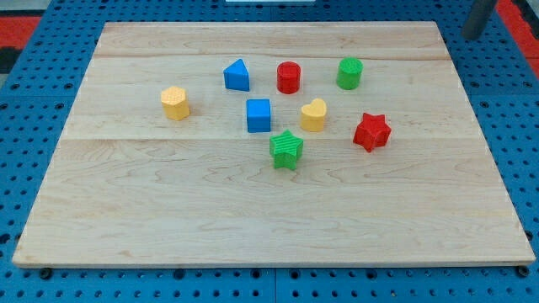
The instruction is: Point your arm at the green circle
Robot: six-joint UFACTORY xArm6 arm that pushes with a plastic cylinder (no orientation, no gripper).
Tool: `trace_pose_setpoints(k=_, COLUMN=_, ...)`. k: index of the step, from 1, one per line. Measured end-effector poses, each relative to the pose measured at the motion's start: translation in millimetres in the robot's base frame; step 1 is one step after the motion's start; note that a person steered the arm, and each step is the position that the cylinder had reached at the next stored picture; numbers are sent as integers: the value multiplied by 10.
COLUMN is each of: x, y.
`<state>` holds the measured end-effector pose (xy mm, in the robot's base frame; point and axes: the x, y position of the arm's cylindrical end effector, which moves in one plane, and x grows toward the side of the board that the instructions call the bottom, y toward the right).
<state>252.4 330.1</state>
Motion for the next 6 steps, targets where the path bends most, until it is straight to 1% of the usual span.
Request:
trace_pose_setpoints(k=1, x=598, y=-238)
trace_pose_setpoints(k=2, x=936, y=-672)
trace_pose_setpoints(k=3, x=776, y=-1097)
trace_pose_setpoints(k=4, x=655, y=-1346)
trace_pose_setpoints(k=6, x=658, y=-1388)
